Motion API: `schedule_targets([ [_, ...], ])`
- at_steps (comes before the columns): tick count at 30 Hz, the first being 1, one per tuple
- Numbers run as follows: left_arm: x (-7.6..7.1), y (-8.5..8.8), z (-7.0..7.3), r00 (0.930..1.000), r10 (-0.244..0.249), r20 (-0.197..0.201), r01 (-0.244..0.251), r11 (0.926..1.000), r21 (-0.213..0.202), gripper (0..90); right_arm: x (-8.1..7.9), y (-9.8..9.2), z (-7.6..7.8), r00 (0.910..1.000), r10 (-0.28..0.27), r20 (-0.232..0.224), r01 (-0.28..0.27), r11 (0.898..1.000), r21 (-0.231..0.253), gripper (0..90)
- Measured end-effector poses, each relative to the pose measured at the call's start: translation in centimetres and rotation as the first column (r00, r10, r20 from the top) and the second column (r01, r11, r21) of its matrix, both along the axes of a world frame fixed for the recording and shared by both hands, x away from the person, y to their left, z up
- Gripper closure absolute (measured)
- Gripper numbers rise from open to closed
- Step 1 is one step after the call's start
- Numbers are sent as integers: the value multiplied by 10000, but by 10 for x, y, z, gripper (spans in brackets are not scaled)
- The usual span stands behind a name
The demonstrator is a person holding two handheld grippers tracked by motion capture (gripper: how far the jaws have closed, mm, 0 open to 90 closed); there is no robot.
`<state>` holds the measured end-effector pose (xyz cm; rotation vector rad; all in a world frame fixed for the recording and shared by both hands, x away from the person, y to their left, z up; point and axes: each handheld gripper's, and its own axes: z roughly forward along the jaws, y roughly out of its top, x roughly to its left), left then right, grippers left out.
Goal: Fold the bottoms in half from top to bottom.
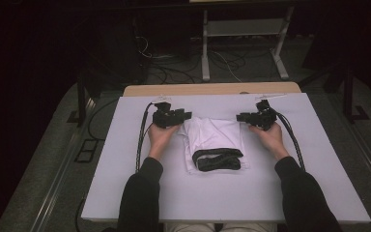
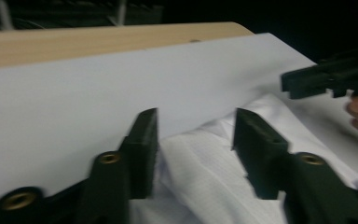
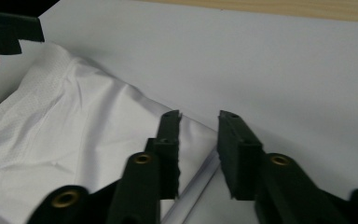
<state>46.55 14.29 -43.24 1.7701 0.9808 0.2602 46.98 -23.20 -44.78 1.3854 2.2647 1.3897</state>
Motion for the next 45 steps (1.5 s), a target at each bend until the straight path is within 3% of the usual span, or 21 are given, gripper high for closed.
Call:
schedule_targets([
  [2, -3, 2, 3, 9998, 179, 132, -180, 9998, 88, 337, -2, -2, 2, 10000, 31, 79, -31, 10000, 11, 538],
  [8, -7, 6, 6, 9999, -120, -98, 118, 9996, -244, 129, -9, -5, 9, 9997, 179, 177, -181, 9998, 123, 235],
  [13, -11, 6, 10, 9994, -160, -292, 156, 9998, -129, 0, -16, -6, 16, 9987, 381, 335, -389, 9990, 229, 51],
  [15, -14, 7, 12, 9994, -237, -245, 235, 9997, -71, 0, -20, -7, 19, 9988, 391, 286, -399, 9988, 300, 0],
  [26, -32, 24, 26, 9999, -160, -7, 160, 9993, -345, 0, -44, -16, 39, 9971, 378, 661, -386, 9992, 114, 0],
  [42, -70, 37, 25, 9993, -321, 178, 320, 9995, 73, 0, -82, -29, 53, 9917, 505, 1184, -508, 9987, -5, 0],
  [45, -76, 39, 28, 9989, -343, 315, 344, 9994, -35, 0, -89, -31, 52, 9919, 526, 1155, -522, 9986, -65, 0],
])
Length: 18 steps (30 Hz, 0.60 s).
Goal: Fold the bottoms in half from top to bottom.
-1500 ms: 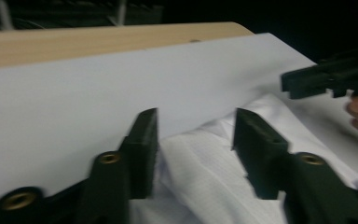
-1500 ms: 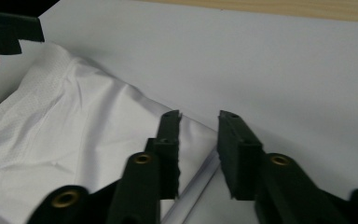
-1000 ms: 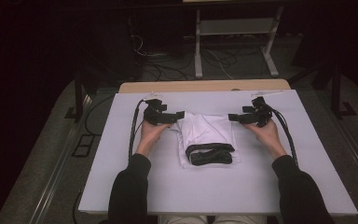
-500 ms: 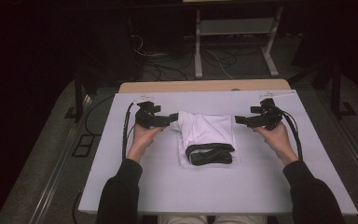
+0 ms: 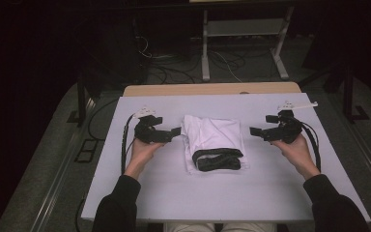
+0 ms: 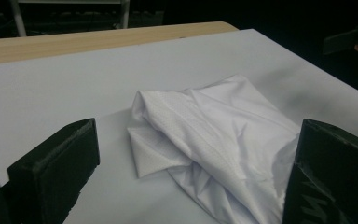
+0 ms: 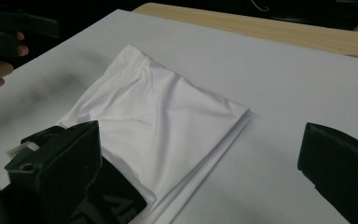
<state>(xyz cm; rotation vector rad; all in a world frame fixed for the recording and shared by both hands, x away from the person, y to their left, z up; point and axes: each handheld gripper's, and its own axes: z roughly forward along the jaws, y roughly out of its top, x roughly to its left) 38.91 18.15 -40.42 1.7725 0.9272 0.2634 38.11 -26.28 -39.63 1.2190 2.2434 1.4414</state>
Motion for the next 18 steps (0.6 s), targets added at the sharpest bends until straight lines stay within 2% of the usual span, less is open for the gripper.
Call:
schedule_targets([
  [10, -23, 4, -1, 9997, -104, 236, 100, 9998, 161, 0, -22, -10, -12, 9997, -252, -27, 252, 9997, -45, 0],
  [13, -32, 7, -2, 9989, 110, 450, -117, 9998, 168, 0, -28, -14, -15, 9996, -292, -60, 292, 9996, -60, 0],
  [18, -42, 14, -4, 9988, 182, 453, -188, 9998, 115, 0, -37, -18, -16, 9997, -251, -61, 250, 9996, -86, 0],
])
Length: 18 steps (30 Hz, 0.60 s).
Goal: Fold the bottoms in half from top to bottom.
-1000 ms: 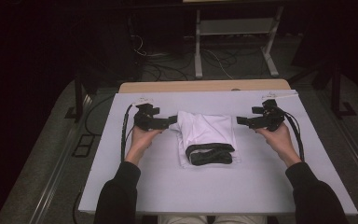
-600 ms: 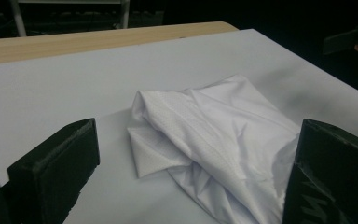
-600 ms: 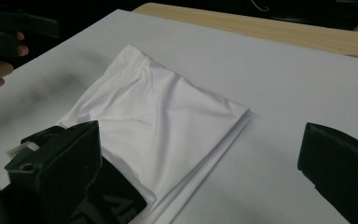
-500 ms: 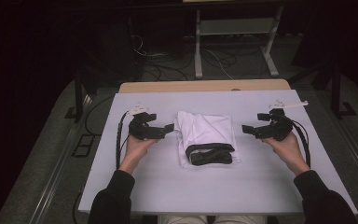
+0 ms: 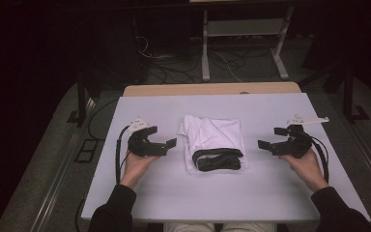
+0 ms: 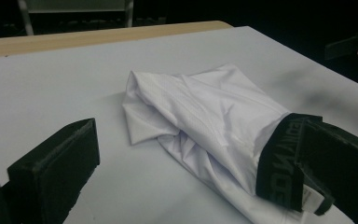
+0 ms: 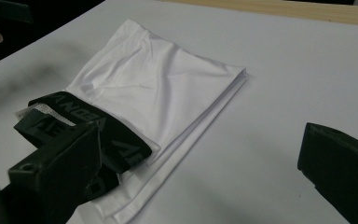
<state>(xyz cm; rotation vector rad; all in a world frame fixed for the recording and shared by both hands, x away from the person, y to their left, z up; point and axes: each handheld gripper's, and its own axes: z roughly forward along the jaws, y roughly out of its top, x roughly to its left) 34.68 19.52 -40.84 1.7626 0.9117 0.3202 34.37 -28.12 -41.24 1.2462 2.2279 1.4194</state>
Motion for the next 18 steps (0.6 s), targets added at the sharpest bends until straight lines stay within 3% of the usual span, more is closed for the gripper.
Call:
schedule_targets([
  [11, -27, 9, -4, 9993, -367, 102, 368, 9993, -76, 0, -30, -10, -1, 9996, 186, 229, -186, 9998, 16, 0],
  [18, -41, 7, -12, 9979, -614, 208, 610, 9979, 207, 0, -44, -14, -10, 9994, 250, 259, -247, 9996, -118, 0],
])
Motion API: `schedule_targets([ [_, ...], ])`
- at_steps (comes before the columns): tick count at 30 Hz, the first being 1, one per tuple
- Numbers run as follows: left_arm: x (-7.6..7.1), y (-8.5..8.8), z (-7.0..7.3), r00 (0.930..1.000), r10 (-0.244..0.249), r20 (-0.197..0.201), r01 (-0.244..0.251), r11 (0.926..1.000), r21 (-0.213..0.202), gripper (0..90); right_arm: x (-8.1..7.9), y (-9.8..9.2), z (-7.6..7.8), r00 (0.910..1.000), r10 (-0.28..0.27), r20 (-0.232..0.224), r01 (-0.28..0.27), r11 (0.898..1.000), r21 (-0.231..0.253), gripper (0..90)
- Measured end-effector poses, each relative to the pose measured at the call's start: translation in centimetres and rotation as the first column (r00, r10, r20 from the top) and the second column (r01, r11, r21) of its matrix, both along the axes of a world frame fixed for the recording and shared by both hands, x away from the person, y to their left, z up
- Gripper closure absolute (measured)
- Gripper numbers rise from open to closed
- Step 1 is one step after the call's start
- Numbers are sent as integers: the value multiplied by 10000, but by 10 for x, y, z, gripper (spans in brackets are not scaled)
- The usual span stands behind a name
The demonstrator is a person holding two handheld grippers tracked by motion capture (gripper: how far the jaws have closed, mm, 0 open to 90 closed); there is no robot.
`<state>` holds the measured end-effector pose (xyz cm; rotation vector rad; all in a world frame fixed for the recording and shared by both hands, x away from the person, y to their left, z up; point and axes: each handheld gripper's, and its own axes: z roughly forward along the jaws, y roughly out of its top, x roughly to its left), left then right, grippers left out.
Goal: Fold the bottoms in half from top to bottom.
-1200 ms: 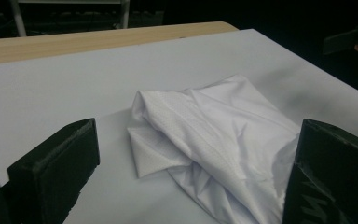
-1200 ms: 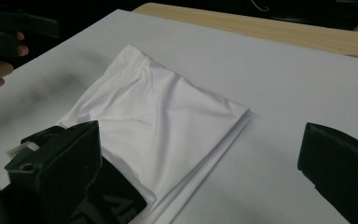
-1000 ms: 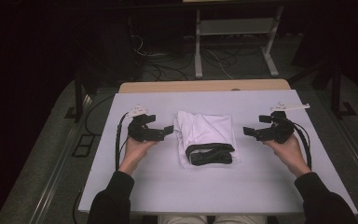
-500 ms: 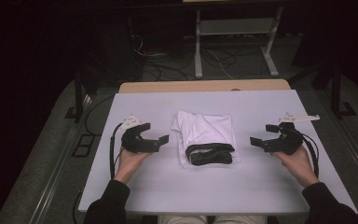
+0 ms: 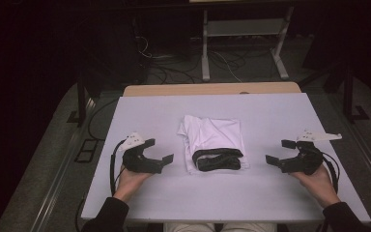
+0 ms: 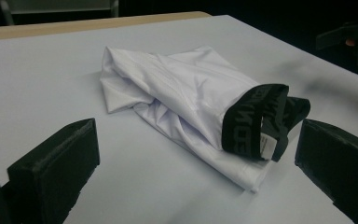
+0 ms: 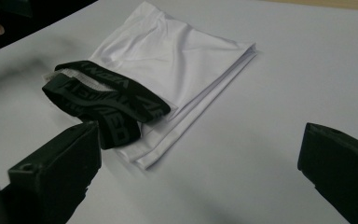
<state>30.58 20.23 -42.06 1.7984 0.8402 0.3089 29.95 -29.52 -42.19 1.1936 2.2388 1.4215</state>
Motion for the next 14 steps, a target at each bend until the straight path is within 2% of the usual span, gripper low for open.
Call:
schedule_targets([
  [6, -8, 1, -5, 10000, -56, -38, 56, 9998, 165, 0, -12, -3, -5, 10000, 43, -29, -43, 10000, -22, 0],
  [14, -15, 6, -8, 10000, 9, 47, -10, 10000, 56, 0, -21, -1, -9, 10000, 82, 31, -83, 9999, 88, 0],
])
